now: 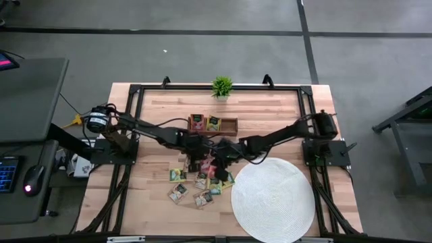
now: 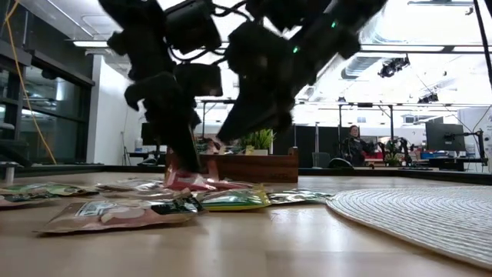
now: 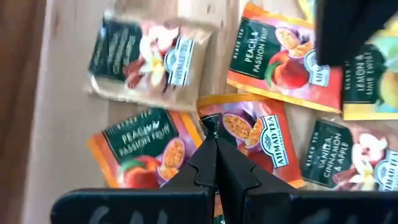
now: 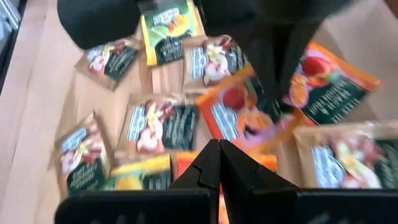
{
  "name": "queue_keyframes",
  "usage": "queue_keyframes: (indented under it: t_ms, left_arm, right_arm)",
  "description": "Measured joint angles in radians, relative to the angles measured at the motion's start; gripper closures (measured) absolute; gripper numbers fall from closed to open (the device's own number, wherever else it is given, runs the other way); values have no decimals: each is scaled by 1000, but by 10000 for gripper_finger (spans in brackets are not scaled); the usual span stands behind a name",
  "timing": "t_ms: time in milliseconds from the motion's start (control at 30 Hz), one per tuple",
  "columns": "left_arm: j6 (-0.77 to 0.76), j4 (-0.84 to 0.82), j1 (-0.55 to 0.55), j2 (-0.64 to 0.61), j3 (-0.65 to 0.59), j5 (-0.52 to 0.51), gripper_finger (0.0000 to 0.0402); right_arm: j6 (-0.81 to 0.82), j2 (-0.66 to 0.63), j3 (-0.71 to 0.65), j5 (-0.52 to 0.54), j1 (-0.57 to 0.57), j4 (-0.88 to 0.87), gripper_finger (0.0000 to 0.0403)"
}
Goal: Pick & Place Tea
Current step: Put the orange tea bag into the left section of the wooden organizer
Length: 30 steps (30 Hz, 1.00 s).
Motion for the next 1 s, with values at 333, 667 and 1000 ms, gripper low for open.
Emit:
queue_keyframes:
  t_ms: [333, 667, 1000]
  left_arm:
    - [162, -293, 1, -1, 213, -145, 401]
    - [275, -532, 1, -2, 391, -406, 401]
    - [352, -691, 34, -3, 438, -564, 401]
  right_arm:
    - [-28, -173, 2, 48, 6, -325, 402]
    - [-13, -272, 2, 55, 40, -465, 402]
    - [23, -284, 2, 51, 87, -500, 402]
